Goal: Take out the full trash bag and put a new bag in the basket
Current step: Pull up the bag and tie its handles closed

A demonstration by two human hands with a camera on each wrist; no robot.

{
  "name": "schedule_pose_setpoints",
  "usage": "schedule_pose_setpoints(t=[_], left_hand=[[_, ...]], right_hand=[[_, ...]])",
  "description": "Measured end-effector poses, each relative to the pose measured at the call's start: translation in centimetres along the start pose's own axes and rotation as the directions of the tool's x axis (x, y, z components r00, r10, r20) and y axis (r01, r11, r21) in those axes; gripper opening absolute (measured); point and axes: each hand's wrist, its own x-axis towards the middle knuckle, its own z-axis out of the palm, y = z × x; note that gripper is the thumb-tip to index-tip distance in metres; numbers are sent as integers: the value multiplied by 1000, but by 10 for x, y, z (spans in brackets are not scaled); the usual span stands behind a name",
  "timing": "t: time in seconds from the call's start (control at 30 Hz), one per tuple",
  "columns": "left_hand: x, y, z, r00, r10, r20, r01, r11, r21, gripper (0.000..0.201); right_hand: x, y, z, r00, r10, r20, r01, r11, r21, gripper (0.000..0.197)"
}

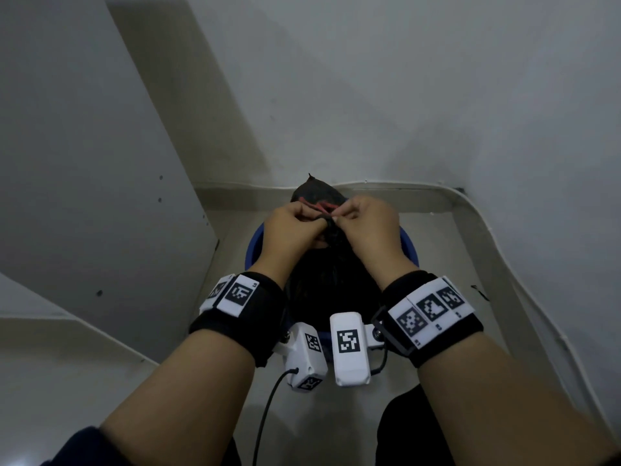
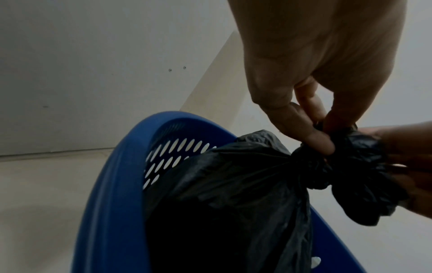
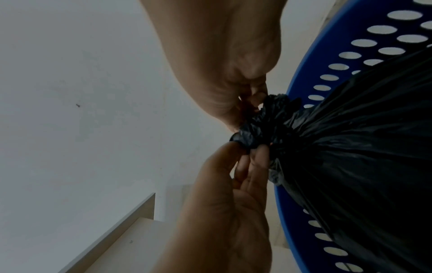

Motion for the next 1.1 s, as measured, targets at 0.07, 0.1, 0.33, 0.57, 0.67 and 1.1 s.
schedule_pose_setpoints(t=[0.07,0.1,0.33,0.57,0.67,1.1], left_hand=[[1,0,1,999,-38,-15,38,999,-29,14],[2,0,1,998,-63,-25,62,997,-49,14],[4,3,-9,993,-108,54,109,994,-8,5],[8,1,-11,994,68,92,-89,962,259,13],[10,-2,-11,990,102,95,-125,953,277,16],[20,0,-22,927,151,344,-227,954,194,32]], right_hand=[[0,0,-2,995,-15,97,19,999,-39,12],[0,0,-3,990,-17,140,23,999,-46,15],[-6,4,2,993,10,120,-9,1000,-15,25],[-10,5,9,997,25,74,-28,999,34,18],[-8,7,11,994,53,92,-59,997,58,17],[-1,11,-6,876,34,480,-243,892,381,18]])
